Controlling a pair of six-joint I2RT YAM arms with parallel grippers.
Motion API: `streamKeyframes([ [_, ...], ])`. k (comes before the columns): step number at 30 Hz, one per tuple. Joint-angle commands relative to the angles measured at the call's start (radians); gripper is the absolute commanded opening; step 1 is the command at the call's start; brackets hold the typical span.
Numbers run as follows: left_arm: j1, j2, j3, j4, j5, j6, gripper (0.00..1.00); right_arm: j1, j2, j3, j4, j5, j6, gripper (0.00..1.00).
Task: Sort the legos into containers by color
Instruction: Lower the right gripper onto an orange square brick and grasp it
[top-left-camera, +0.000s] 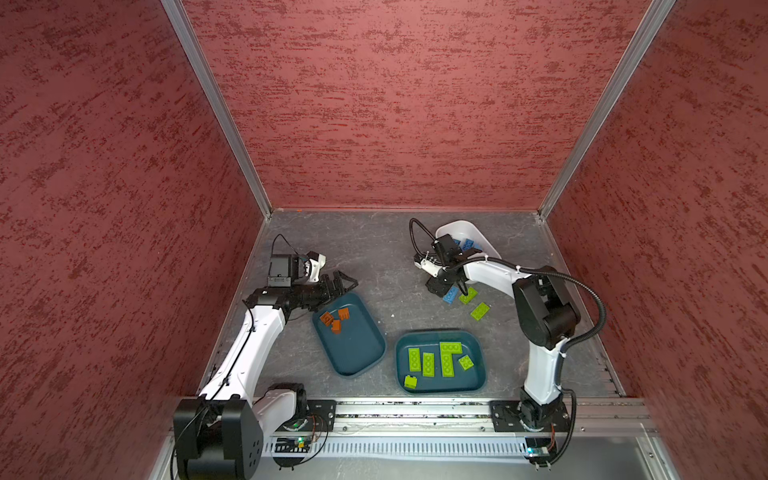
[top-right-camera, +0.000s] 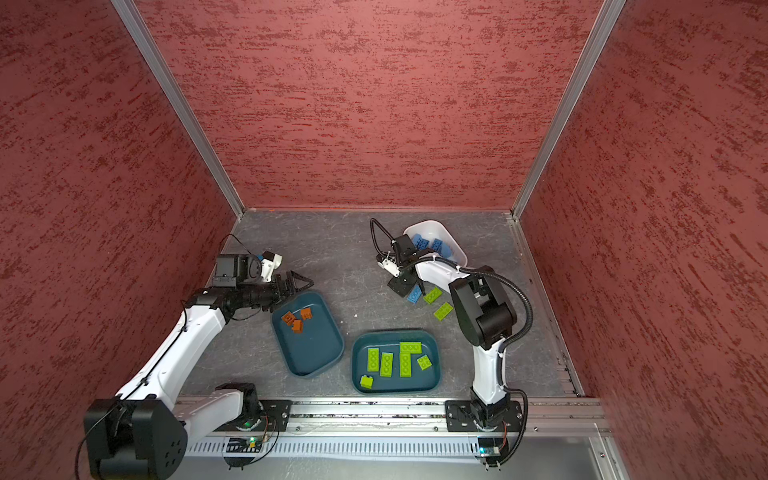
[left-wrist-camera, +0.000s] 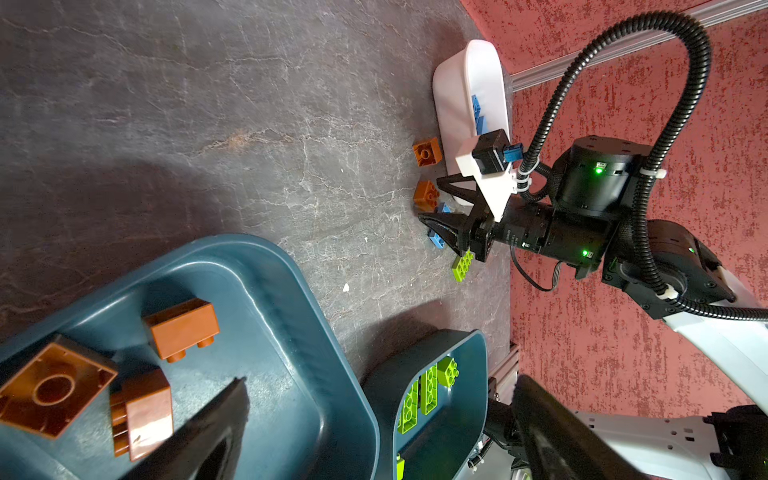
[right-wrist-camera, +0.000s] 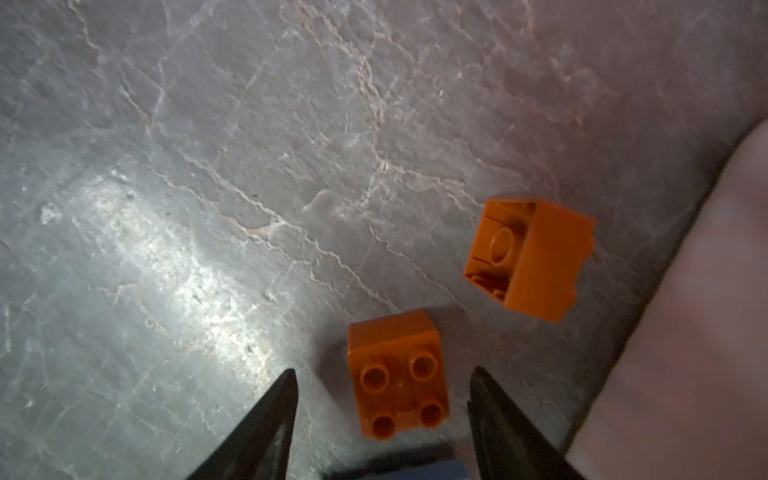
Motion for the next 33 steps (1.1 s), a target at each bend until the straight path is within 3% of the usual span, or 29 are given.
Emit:
streamKeyframes([
  [1, 0.006, -0.01, -0.008, -0.01, 0.017, 0.023, 0.99, -0.005, 0.032, 0.043, 0.006, -0.002, -0.043, 0.64],
  [4, 0.006, -0.01, -0.001, -0.016, 0.018, 0.026, 1.0, -0.008, 0.053, 0.053, -0.004, -0.002, -0.05, 0.58],
  [11, 0.005, -0.012, 0.004, -0.017, 0.02, 0.024, 0.99, -0.008, 0.015, 0.081, -0.052, -0.054, -0.02, 0.28],
  [19, -0.001, 0.004, 0.004, 0.045, 0.058, -0.019, 0.99, -0.008, -0.222, 0.014, -0.071, -0.153, 0.094, 0.26],
  [23, -0.006, 0.02, 0.011, 0.06, 0.058, -0.023, 0.99, 0.015, -0.331, -0.033, -0.094, -0.278, 0.144, 0.25],
  [29, 0.0, 0.05, 0.03, 0.054, 0.032, -0.02, 0.99, 0.199, -0.396, -0.087, 0.035, -0.371, 0.245, 0.25],
  [33, 0.03, 0.051, 0.045, 0.02, -0.009, -0.015, 0.99, 0.318, -0.364, -0.118, 0.269, -0.476, 0.379, 0.25],
])
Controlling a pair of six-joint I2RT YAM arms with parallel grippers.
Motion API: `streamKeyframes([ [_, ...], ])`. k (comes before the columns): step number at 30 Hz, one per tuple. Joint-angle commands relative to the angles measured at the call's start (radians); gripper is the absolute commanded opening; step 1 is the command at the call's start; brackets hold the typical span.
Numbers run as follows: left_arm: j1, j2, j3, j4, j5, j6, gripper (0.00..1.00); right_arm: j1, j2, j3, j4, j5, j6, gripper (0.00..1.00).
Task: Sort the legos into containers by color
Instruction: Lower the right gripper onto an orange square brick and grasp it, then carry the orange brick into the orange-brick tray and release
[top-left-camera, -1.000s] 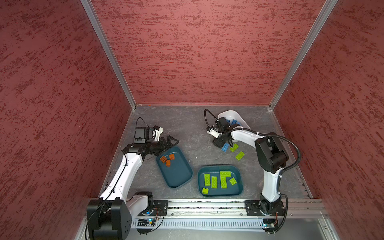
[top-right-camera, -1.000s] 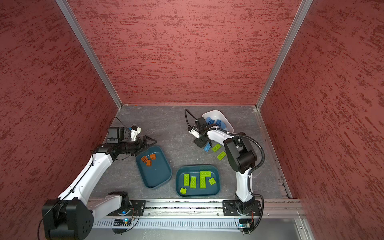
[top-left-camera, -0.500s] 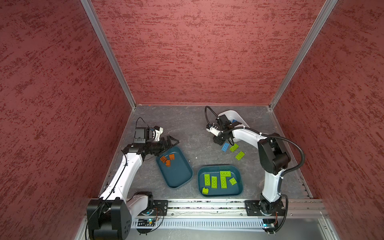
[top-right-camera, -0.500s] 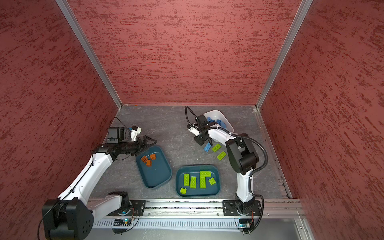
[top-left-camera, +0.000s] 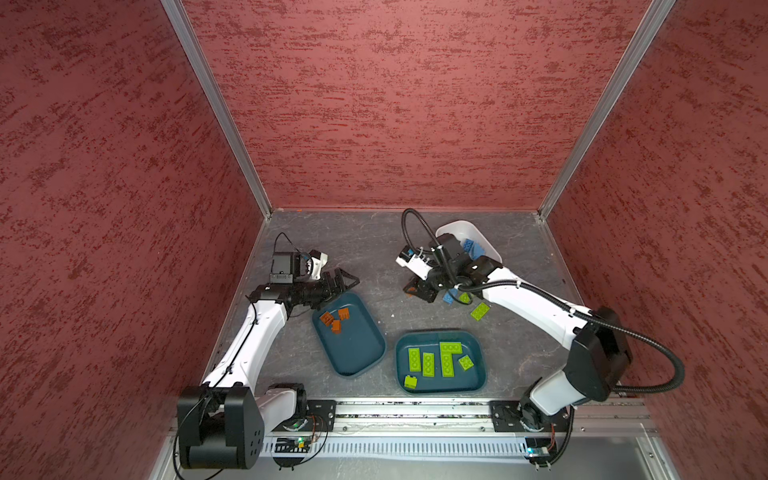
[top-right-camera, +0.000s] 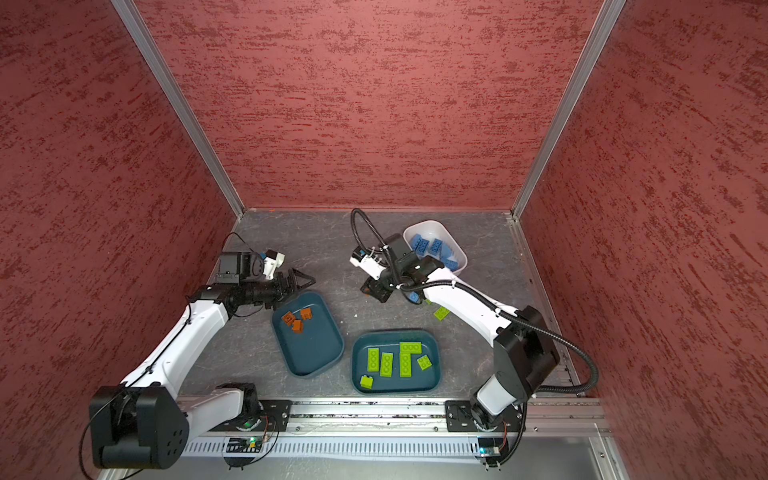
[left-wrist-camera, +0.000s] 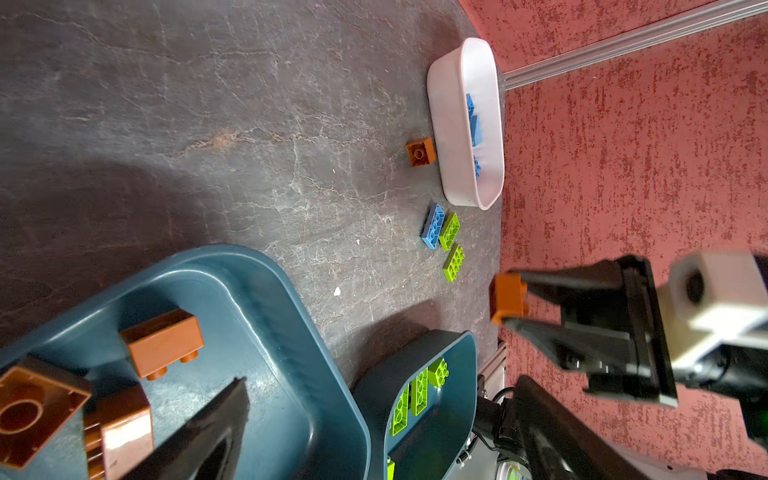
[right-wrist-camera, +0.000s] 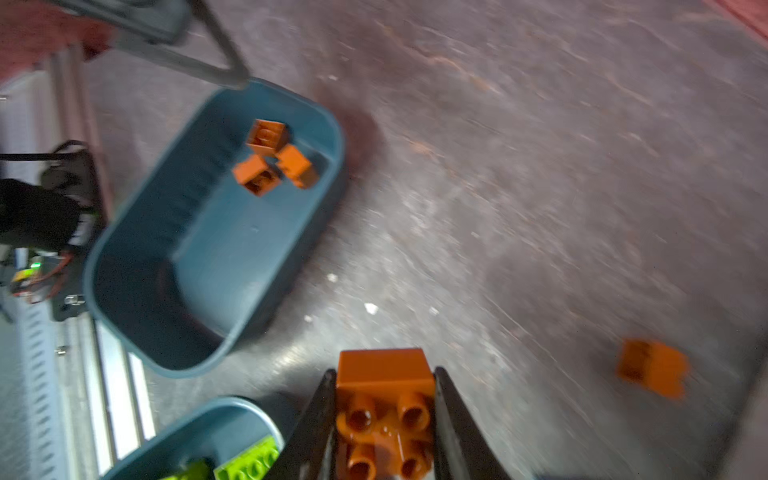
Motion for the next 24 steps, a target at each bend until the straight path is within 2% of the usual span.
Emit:
streamKeyframes([
  [1, 0.037, -0.005, 0.036, -0.022, -0.038, 0.008, 0.99, 0.079, 0.034, -0.031, 0.259, -0.142, 0.14, 0.25],
  [7, 0.12, -0.011, 0.03, -0.051, -0.051, 0.017, 0.99, 0.181, 0.157, -0.04, 0.491, -0.18, 0.244, 0.25],
  [10, 0.165, -0.013, 0.023, -0.057, -0.055, 0.015, 1.0, 0.211, 0.23, -0.013, 0.542, -0.16, 0.258, 0.26],
  [15, 0.189, -0.013, 0.0, -0.052, -0.075, 0.018, 1.0, 0.222, 0.343, 0.02, 0.63, -0.134, 0.277, 0.29],
  [17, 0.191, -0.01, -0.008, -0.047, -0.075, 0.02, 0.99, 0.223, 0.384, 0.048, 0.632, -0.128, 0.274, 0.35],
  [20, 0.195, -0.009, -0.013, -0.047, -0.074, 0.023, 0.99, 0.223, 0.419, 0.077, 0.627, -0.107, 0.269, 0.52],
  [24, 0.197, -0.014, -0.014, -0.053, -0.071, 0.029, 0.99, 0.219, 0.396, 0.09, 0.58, -0.059, 0.239, 0.62],
])
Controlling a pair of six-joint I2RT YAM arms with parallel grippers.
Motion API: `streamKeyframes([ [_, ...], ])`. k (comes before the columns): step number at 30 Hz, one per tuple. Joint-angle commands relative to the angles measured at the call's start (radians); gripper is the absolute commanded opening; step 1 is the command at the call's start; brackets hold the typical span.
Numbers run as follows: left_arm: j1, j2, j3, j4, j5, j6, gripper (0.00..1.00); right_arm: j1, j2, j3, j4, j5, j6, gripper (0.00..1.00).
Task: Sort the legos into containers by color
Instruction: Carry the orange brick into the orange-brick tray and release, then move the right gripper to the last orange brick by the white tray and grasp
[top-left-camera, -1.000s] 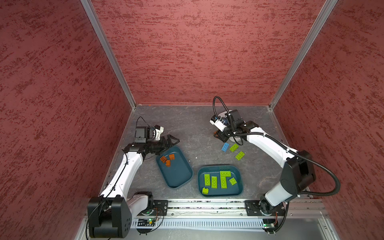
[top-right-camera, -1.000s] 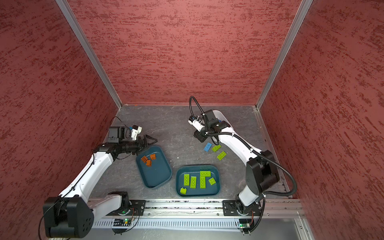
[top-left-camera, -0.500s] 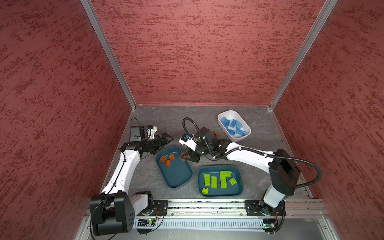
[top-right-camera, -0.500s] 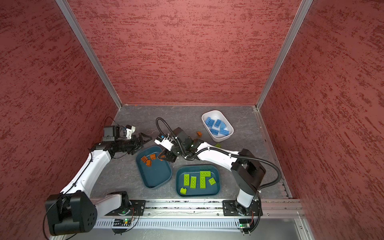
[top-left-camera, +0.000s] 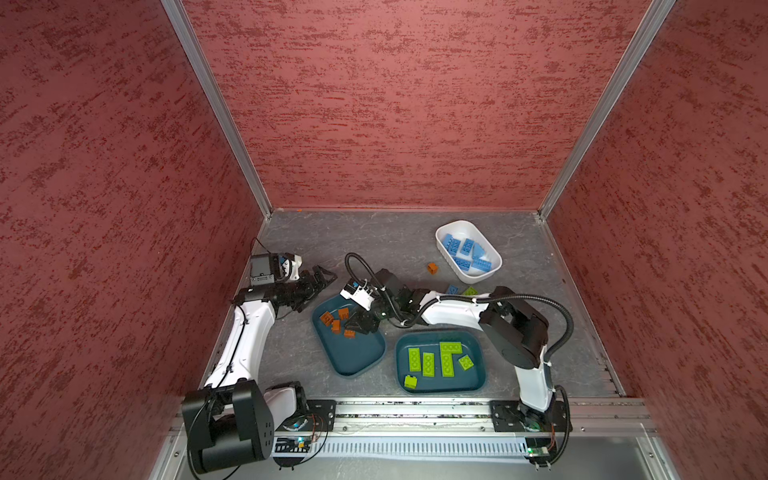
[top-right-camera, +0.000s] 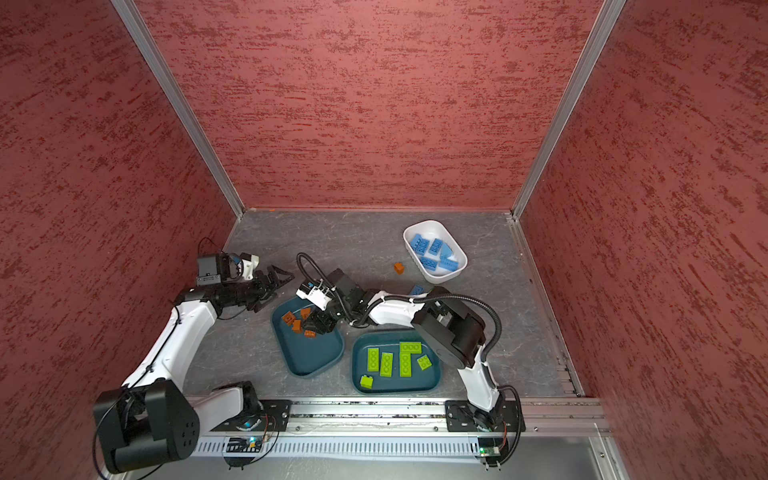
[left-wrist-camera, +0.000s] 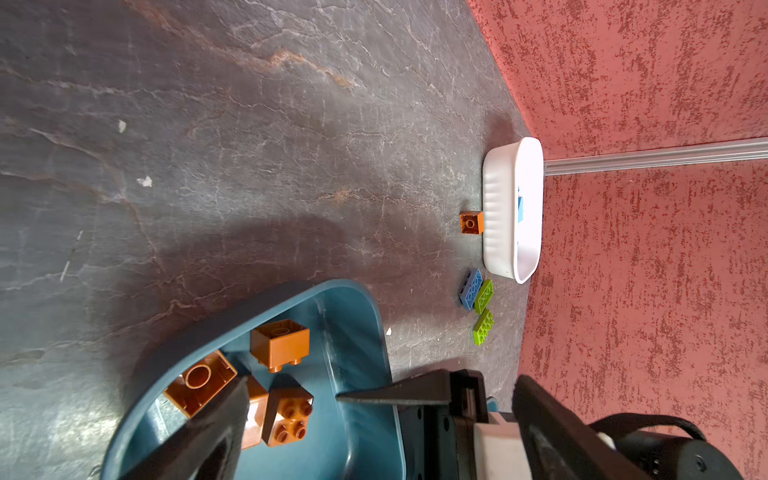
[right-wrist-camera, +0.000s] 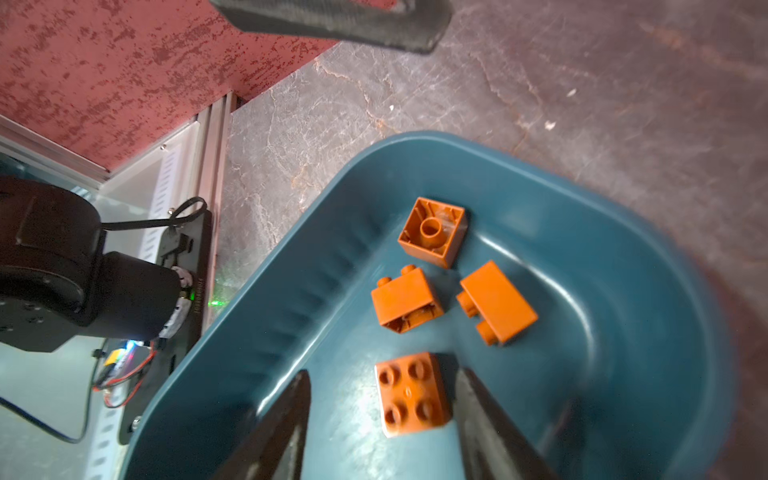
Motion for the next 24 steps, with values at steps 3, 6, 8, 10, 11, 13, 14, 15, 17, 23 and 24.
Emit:
streamKeyframes([
  [3, 0.01, -0.011, -0.015, -0.007, 0.004, 0.029, 0.99, -0.031, -0.101, 0.025, -0.029, 0.07, -0.03, 0.64],
  [6, 0.009, -0.011, -0.02, -0.001, 0.018, 0.026, 0.99, -0.086, -0.195, -0.016, -0.101, 0.108, -0.02, 0.66],
  [8, 0.006, -0.009, -0.023, 0.005, 0.027, 0.026, 0.99, -0.131, -0.258, -0.043, -0.163, 0.131, -0.015, 0.67],
  [10, 0.003, -0.005, -0.026, 0.009, 0.037, 0.023, 1.0, -0.184, -0.305, -0.056, -0.248, 0.169, -0.012, 0.69],
  [11, 0.0, -0.002, -0.026, 0.011, 0.04, 0.023, 0.99, -0.213, -0.319, -0.054, -0.303, 0.201, -0.009, 0.7],
  [13, -0.005, -0.002, -0.027, 0.014, 0.044, 0.02, 0.99, -0.268, -0.322, -0.03, -0.414, 0.274, 0.013, 0.72],
  [14, -0.008, -0.002, -0.027, 0.017, 0.046, 0.017, 0.99, -0.292, -0.32, -0.017, -0.461, 0.305, 0.017, 0.72],
  [15, -0.009, -0.003, -0.028, 0.02, 0.046, 0.016, 0.99, -0.308, -0.32, -0.013, -0.49, 0.337, 0.018, 0.72],
  [17, -0.013, 0.001, -0.027, 0.02, 0.048, 0.013, 0.99, -0.344, -0.315, -0.015, -0.526, 0.39, -0.006, 0.73],
  [23, -0.02, -0.001, -0.015, 0.01, 0.048, 0.018, 0.99, -0.447, -0.219, 0.039, -0.599, 0.531, -0.025, 0.74],
  [24, -0.02, 0.0, -0.015, 0.009, 0.046, 0.018, 0.99, -0.456, -0.198, 0.051, -0.602, 0.552, -0.025, 0.74],
])
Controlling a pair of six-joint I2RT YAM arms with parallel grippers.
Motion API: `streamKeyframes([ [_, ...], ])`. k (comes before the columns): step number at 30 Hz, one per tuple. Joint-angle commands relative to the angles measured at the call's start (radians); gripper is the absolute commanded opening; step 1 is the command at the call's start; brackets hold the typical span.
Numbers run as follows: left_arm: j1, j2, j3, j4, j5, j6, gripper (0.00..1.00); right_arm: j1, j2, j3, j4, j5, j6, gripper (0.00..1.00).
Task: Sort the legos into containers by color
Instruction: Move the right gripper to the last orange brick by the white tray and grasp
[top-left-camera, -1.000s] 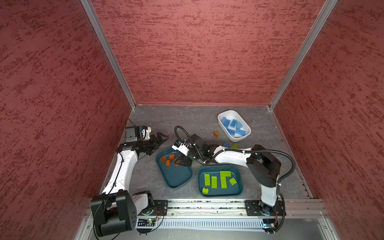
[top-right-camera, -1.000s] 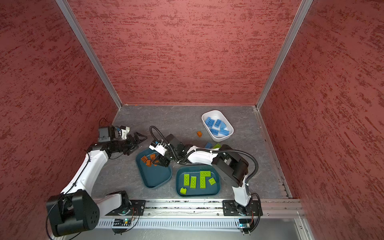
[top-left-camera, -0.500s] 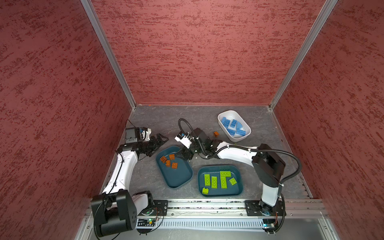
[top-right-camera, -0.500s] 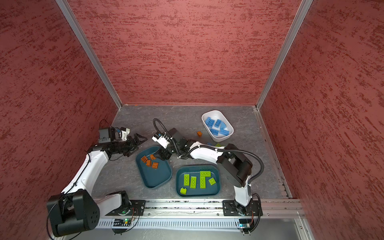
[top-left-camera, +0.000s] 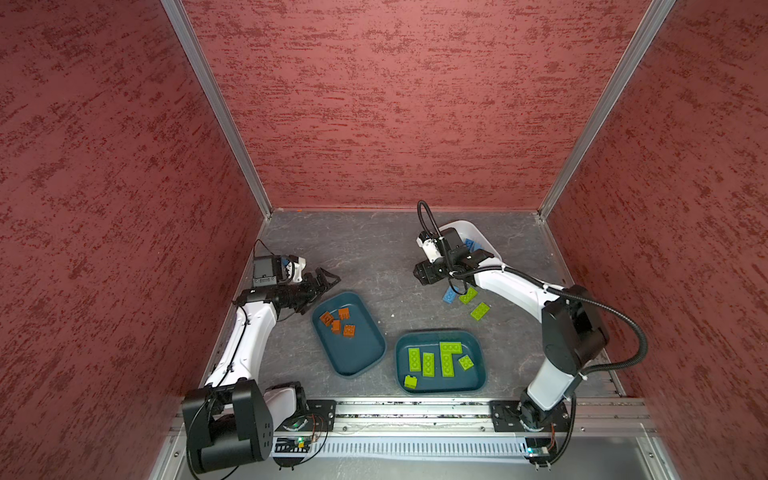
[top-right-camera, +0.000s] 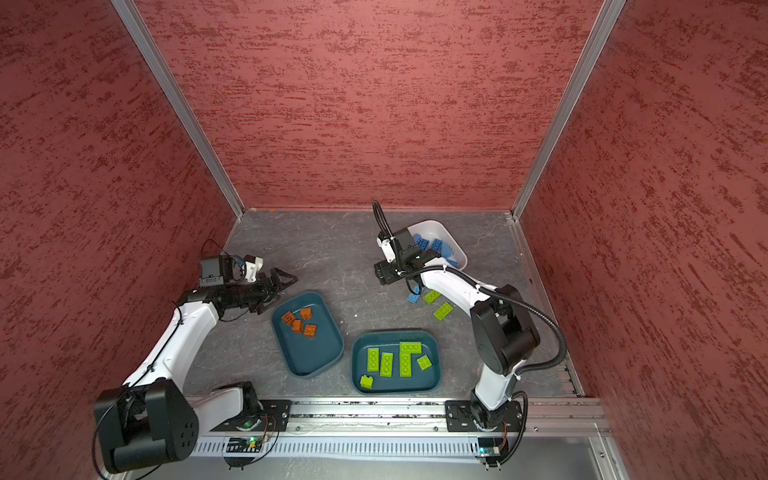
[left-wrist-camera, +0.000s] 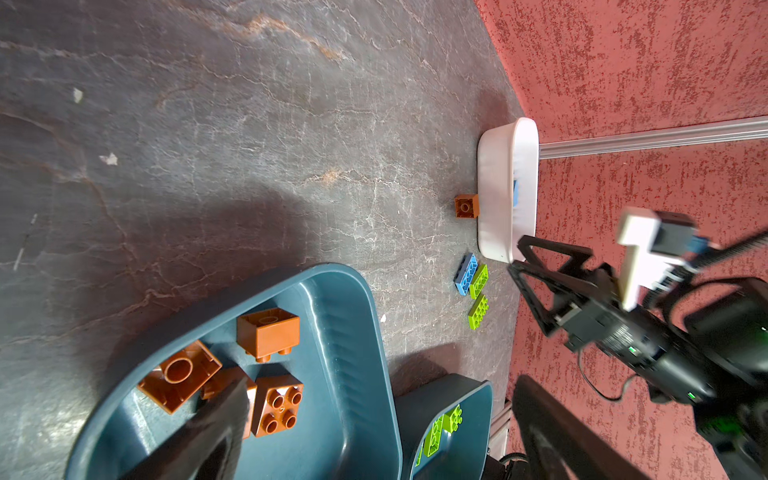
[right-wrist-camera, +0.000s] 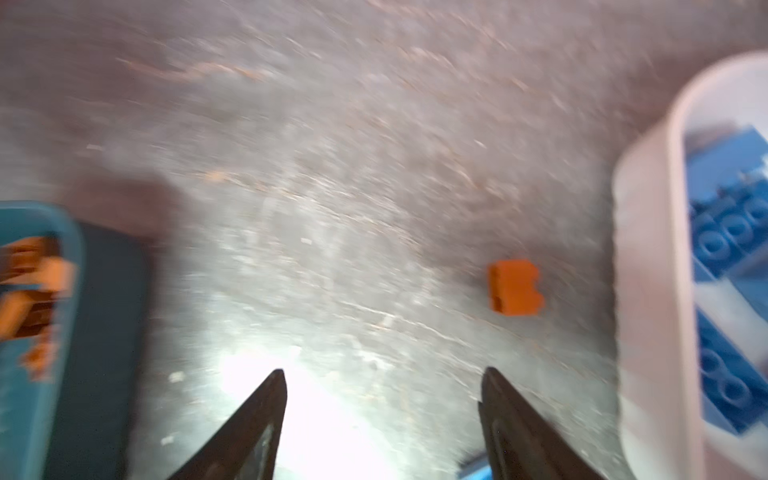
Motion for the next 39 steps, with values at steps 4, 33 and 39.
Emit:
streamKeyframes([
  [4, -0.007, 0.002, 0.005, 0.005, 0.009, 0.015, 0.99, -0.045, 0.137, 0.106, -0.061, 0.169, -0.04, 0.74],
  [33, -0.023, 0.004, 0.006, -0.022, 0.005, 0.042, 0.99, -0.089, 0.375, 0.322, -0.115, 0.075, -0.103, 0.22],
  [39, -0.022, 0.006, 0.017, -0.034, 0.003, 0.05, 0.99, -0.076, 0.285, 0.292, -0.123, -0.025, -0.11, 0.11],
])
